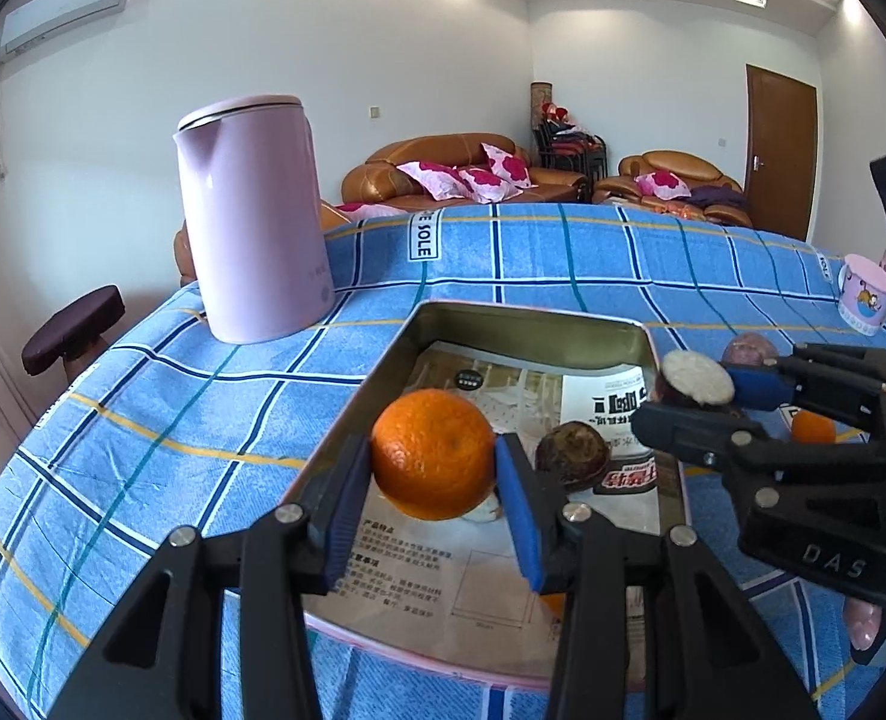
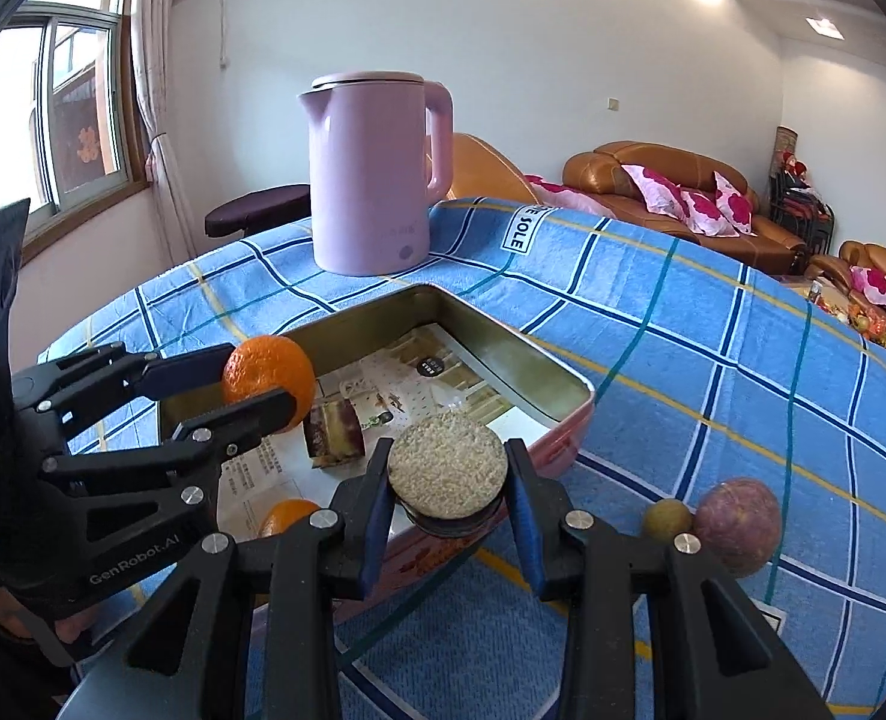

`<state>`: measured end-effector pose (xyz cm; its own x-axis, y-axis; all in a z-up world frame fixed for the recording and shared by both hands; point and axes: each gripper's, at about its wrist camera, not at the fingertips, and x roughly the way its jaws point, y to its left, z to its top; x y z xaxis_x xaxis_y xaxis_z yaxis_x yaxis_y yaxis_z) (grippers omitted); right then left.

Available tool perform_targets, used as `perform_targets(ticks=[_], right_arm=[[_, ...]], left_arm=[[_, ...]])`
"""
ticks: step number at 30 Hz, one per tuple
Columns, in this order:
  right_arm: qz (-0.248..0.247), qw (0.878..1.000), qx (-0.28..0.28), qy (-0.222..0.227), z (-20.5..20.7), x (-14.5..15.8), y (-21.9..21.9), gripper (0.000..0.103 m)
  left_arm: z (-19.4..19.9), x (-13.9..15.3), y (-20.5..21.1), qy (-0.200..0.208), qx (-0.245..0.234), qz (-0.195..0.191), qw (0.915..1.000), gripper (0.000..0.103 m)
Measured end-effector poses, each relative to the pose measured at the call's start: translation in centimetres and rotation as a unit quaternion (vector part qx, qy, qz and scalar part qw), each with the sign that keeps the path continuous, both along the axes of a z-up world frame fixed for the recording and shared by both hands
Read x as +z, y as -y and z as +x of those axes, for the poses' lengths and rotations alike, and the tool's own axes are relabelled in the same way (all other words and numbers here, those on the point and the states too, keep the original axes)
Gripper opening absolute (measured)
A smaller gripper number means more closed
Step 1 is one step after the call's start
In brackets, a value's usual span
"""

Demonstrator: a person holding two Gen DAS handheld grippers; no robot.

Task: Organize fruits
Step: 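Open the left gripper dropping the orange into the tin while the right releases the rice cake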

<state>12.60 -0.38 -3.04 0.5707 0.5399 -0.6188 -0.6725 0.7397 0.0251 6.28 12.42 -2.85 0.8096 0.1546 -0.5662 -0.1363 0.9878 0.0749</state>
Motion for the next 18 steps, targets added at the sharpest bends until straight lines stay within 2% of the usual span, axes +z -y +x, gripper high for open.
perform_targets(ticks=[18], right_arm=[[0.011, 1.000, 0.003, 0.012, 0.1, -0.2, -0.1, 0.037]], left_arm=[[-0.4, 0.1, 0.9, 0.002, -0.012, 0.013, 0.9998, 0.047]])
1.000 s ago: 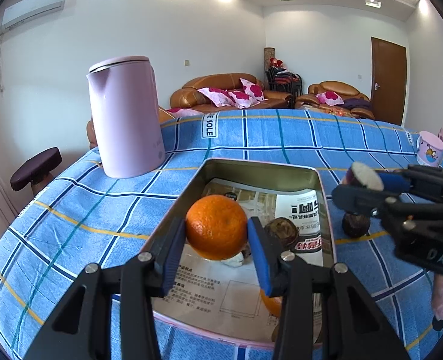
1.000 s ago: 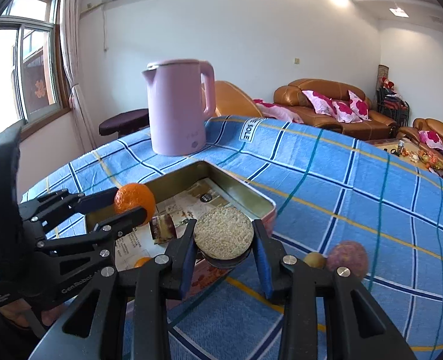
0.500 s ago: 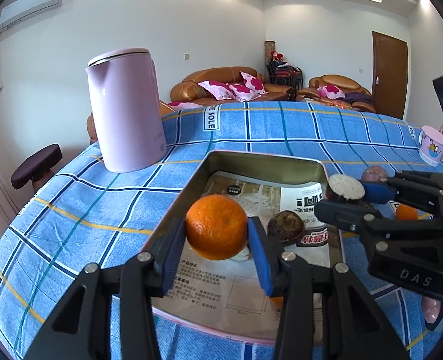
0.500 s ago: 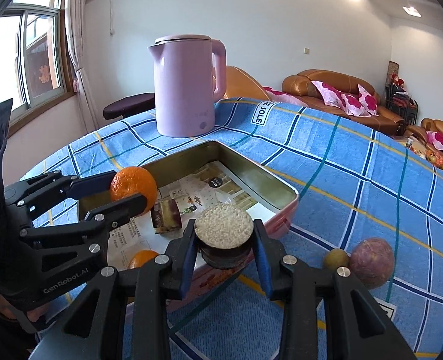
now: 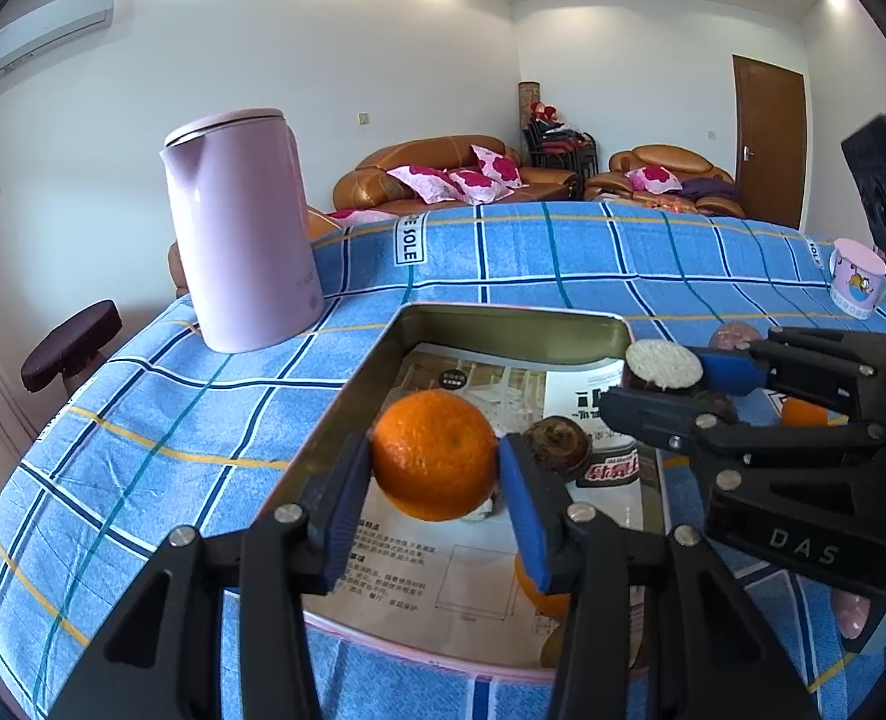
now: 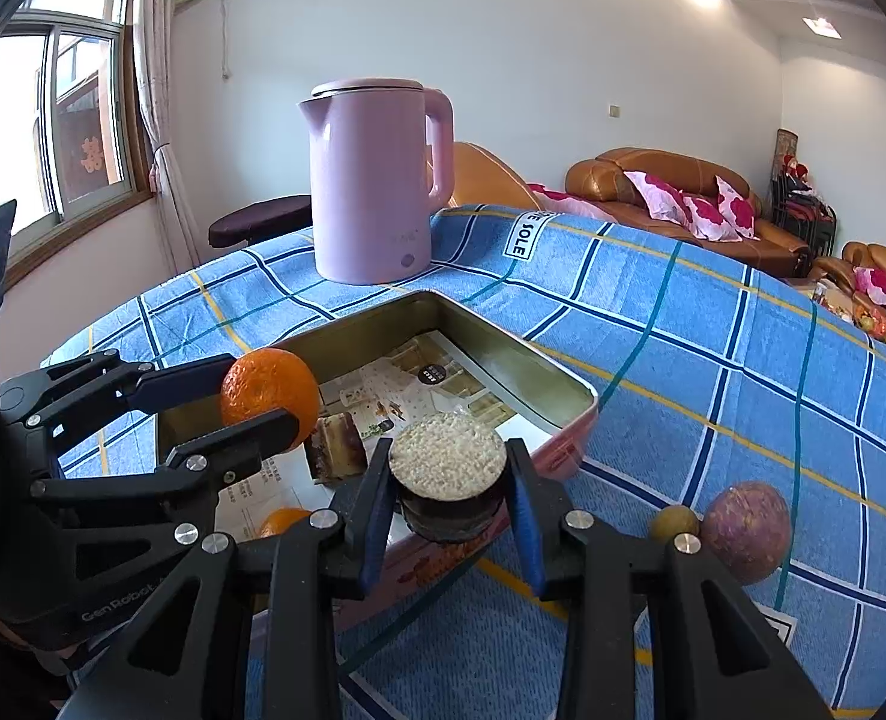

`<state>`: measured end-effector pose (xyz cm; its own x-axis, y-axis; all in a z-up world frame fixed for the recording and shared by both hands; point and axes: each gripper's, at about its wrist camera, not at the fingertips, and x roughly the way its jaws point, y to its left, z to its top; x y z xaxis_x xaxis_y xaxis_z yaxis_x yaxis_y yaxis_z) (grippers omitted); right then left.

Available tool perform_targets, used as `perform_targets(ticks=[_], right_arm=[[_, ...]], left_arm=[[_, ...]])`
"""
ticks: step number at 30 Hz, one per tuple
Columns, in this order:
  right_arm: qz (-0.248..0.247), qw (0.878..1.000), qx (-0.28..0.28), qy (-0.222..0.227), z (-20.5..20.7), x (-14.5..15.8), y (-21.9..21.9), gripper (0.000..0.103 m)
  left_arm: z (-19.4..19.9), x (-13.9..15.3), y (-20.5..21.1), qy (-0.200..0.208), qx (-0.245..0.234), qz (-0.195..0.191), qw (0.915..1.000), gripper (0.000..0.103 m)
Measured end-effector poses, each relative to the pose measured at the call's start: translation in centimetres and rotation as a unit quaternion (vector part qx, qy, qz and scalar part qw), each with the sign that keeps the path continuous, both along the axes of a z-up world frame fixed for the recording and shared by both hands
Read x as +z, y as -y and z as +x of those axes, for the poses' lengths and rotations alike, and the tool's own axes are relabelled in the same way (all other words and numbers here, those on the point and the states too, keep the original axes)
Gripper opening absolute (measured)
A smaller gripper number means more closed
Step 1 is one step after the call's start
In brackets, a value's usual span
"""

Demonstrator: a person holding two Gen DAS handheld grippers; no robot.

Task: Organize fruits
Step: 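Open the left gripper dropping the orange into the tin while the right releases the rice cake, then move both grippers from the tin back toward the remaining fruits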

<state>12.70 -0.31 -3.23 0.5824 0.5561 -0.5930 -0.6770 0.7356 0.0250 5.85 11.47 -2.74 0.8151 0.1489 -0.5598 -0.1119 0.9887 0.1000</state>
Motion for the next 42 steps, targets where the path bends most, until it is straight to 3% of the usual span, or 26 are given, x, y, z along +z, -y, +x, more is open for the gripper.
perform_targets(ticks=[20, 24, 29, 33, 39, 42], right_arm=[[0.003, 0.999, 0.034, 0.005, -0.8, -0.3, -0.9, 0.038], [0.009, 0.999, 0.036, 0.002, -0.7, -0.3, -0.8, 0.039], [0.019, 0.999, 0.038, 0.003, -0.8, -0.1, -0.5, 0.043], [0.033, 0.999, 0.036, 0.008, -0.9, 0.2, -0.1, 0.048], [0.032, 0.999, -0.012, 0.030, -0.6, 1.6, 2.7, 0.051], [0.036, 0.998, -0.050, 0.026, 0.2, 2.0, 6.1, 0.058]], left_arm=[[0.1, -0.2, -0.9, -0.005, 0.019, -0.007, 0.9998, 0.052], [0.1, -0.2, -1.2, -0.004, 0.027, -0.008, 0.9996, 0.061], [0.0, -0.2, -1.3, -0.002, 0.030, -0.008, 0.9995, 0.062], [-0.4, 0.2, -1.7, 0.008, 0.037, -0.015, 0.9992, 0.074], [-0.4, 1.7, -1.1, 0.024, 0.035, -0.016, 0.9990, 0.078], [0.0, 2.1, -0.5, 0.030, 0.032, -0.016, 0.9989, 0.081]])
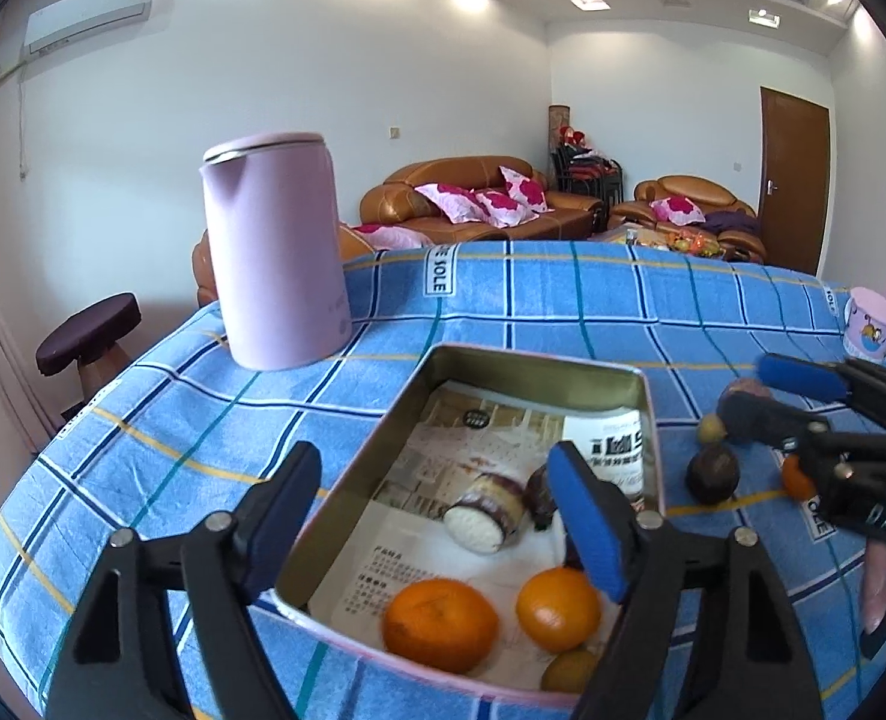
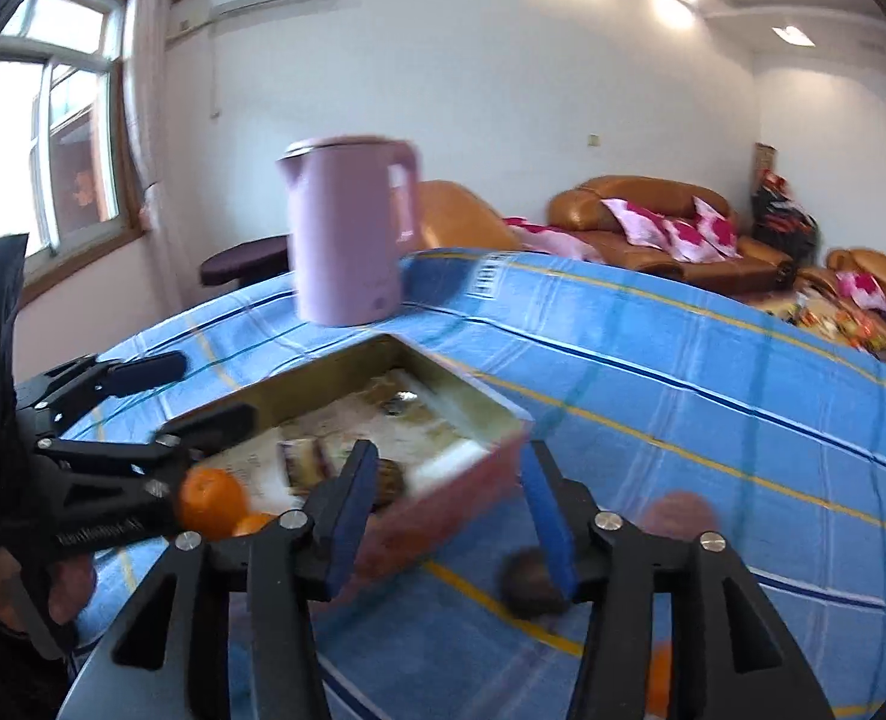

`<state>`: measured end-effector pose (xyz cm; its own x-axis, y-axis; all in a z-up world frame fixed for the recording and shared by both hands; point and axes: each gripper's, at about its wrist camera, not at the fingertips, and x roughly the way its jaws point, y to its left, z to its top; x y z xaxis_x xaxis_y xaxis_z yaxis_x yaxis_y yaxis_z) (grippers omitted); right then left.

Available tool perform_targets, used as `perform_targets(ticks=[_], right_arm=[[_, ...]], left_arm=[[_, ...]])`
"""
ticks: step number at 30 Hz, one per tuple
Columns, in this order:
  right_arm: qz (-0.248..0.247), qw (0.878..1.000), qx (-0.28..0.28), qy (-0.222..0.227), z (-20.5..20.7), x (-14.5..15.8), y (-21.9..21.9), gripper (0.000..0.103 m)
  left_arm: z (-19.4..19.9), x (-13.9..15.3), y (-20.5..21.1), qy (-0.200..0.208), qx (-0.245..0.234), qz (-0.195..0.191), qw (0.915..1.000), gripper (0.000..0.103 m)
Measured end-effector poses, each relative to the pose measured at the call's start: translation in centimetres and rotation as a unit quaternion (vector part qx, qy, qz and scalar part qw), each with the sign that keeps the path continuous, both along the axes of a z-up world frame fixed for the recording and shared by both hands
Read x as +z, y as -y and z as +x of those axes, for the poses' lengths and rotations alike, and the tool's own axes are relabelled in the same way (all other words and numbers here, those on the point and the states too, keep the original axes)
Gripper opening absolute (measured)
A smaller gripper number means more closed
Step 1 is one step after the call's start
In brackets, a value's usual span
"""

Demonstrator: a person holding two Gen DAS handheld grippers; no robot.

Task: Organize fruits
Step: 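Move both grippers from the tin back toward the remaining fruits, then grasp a small orange with the left gripper while the right grasps the dark brown fruit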

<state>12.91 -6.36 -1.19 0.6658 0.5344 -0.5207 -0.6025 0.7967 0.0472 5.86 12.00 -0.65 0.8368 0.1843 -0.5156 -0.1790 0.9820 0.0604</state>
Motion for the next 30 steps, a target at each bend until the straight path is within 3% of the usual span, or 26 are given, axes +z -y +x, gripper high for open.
perform_targets(ticks=[6, 9, 17, 26, 27, 29, 30], right_arm=[[-0.022, 0.998, -0.064, -0.016, 1.2, -1.2, 4.0, 0.060], [-0.028, 0.997, -0.067, -0.024, 1.4, -1.8, 4.1, 0.060], [-0.096, 0.995, -0.014, -0.024, 0.6, -3.0, -0.6, 0.060], [-0.148, 0.985, -0.026, -0.084, 2.3, -5.1, -2.2, 0.059], [-0.146, 0.985, -0.023, -0.092, 2.5, -5.3, -2.2, 0.058], [-0.138, 0.984, -0.017, -0.108, 2.7, -5.5, -2.1, 0.042], [-0.135, 0.984, -0.017, -0.111, 2.8, -5.5, -2.0, 0.039]], left_arm=[[1.4, -0.1, 1.0, -0.007, 0.004, -0.002, 1.0000, 0.081], [2.2, -0.3, 1.2, -0.014, 0.007, -0.011, 0.9998, 0.081], [2.6, -0.3, 0.9, -0.017, 0.016, -0.010, 0.9997, 0.081], [2.5, 0.1, 1.2, -0.015, 0.010, -0.007, 0.9998, 0.081], [2.5, 0.1, 1.4, -0.016, 0.009, -0.007, 0.9998, 0.081], [2.6, 0.1, 1.8, -0.018, 0.005, -0.006, 0.9998, 0.081], [2.7, 0.1, 2.0, -0.019, 0.003, -0.006, 0.9998, 0.081]])
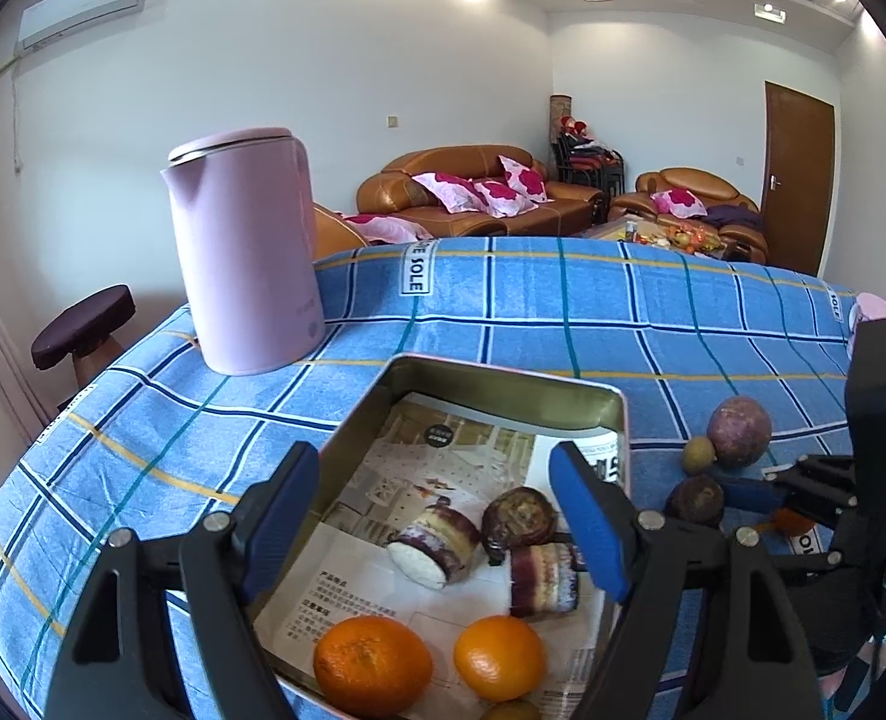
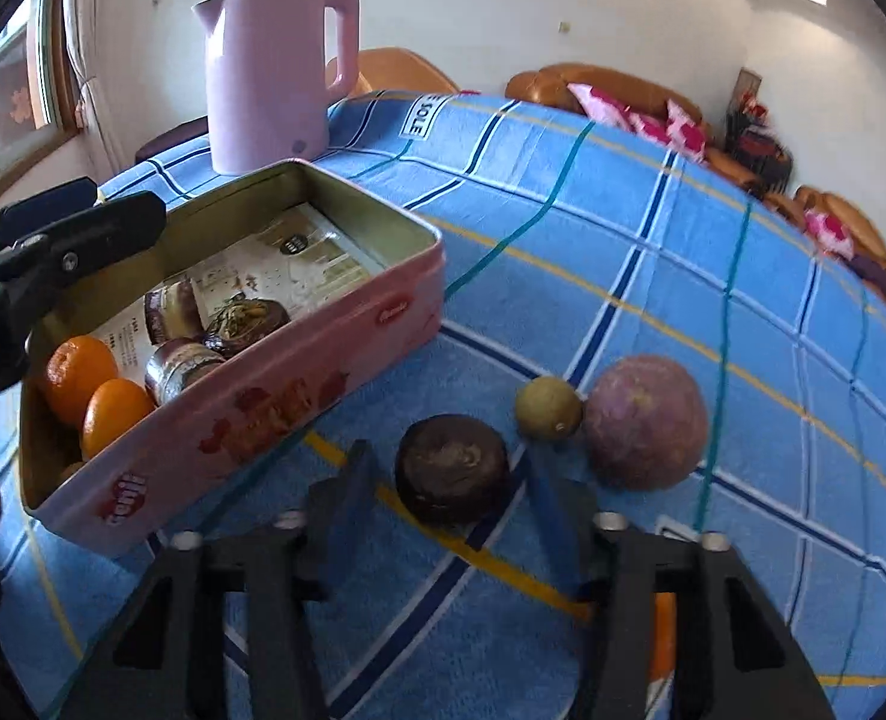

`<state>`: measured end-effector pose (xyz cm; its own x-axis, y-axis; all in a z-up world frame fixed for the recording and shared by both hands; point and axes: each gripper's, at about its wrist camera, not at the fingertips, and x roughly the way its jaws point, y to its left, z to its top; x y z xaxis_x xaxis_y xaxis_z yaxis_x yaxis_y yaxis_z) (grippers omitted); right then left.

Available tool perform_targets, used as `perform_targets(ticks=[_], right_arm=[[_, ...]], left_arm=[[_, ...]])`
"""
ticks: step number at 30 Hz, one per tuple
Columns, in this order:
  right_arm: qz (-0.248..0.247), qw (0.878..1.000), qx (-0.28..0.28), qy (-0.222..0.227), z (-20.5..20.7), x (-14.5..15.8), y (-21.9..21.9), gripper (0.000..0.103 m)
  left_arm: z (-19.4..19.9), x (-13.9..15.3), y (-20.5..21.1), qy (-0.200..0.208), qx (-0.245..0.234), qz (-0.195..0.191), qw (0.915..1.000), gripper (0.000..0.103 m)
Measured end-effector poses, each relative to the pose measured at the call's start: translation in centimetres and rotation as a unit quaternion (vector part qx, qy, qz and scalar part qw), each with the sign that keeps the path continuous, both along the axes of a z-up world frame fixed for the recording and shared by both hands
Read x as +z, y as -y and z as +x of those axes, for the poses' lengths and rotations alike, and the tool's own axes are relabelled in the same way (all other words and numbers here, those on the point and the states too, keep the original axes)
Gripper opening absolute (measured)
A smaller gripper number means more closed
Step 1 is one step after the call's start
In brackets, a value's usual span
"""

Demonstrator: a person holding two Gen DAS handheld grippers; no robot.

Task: Organize fruits
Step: 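Grasp a small orange with the left gripper while the right grasps the dark brown fruit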

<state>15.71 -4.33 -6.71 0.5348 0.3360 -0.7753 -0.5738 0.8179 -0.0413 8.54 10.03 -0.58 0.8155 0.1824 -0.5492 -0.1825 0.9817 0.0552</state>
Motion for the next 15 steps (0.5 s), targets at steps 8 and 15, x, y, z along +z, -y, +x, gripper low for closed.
perform_targets(ticks=[8, 15], right_arm=[[0.072, 0.994, -0.044, 0.064, -1.8, 3.2, 4.8, 0.039], [0.078, 0.982, -0.146, 0.092, -0.7, 4.2, 11.3, 0.039]], left_arm=[[0.5, 0.5, 3.4, -0.003, -0.037, 0.006, 0.9993, 0.081], [1.8, 0.0, 8.4, -0.019, -0.091, 0.004, 0.9956, 0.081]])
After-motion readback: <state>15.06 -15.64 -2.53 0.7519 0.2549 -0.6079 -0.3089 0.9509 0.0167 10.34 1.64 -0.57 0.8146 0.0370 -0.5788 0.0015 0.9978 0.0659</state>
